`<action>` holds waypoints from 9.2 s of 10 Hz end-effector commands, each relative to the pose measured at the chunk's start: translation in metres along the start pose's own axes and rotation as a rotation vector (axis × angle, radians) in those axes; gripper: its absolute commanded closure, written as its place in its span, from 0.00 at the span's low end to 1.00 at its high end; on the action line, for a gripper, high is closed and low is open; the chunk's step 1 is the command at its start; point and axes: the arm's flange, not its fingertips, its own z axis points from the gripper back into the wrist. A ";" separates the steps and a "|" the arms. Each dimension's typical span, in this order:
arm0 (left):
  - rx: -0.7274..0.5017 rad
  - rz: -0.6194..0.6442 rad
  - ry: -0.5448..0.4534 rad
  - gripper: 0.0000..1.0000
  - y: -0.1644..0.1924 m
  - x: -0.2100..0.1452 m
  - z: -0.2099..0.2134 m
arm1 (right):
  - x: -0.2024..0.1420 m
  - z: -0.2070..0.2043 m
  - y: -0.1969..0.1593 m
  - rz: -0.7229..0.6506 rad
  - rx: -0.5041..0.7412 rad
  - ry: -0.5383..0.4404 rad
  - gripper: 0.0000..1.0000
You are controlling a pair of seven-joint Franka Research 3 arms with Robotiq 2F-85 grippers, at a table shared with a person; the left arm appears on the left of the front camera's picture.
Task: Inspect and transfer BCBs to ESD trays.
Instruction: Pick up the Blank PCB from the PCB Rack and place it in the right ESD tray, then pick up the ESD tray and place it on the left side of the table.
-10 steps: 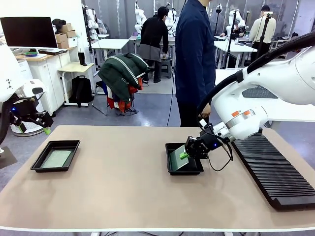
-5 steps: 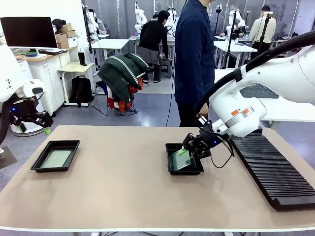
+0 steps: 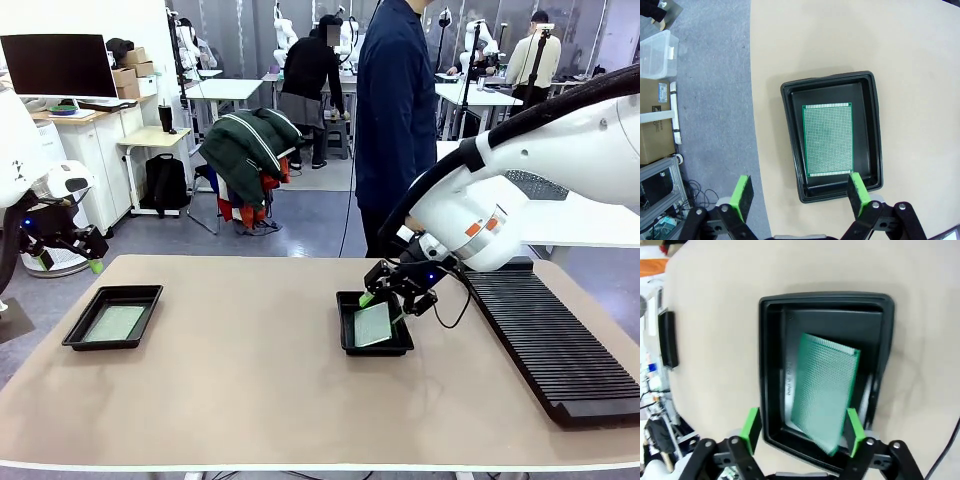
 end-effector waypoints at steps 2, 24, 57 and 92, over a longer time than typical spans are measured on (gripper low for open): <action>-0.003 0.000 -0.006 0.00 0.001 -0.001 0.000 | -0.002 0.013 0.029 0.052 -0.230 -0.018 0.00; -0.003 0.000 -0.006 0.00 0.001 -0.001 0.000 | -0.011 0.039 0.046 0.074 -0.303 -0.032 0.00; -0.031 0.062 -0.013 0.00 -0.520 0.019 -0.094 | -0.030 0.248 -0.167 -0.076 0.155 0.046 0.00; -0.059 0.101 0.024 1.00 -0.516 0.032 -0.107 | -0.030 0.248 -0.167 -0.076 0.155 0.046 0.00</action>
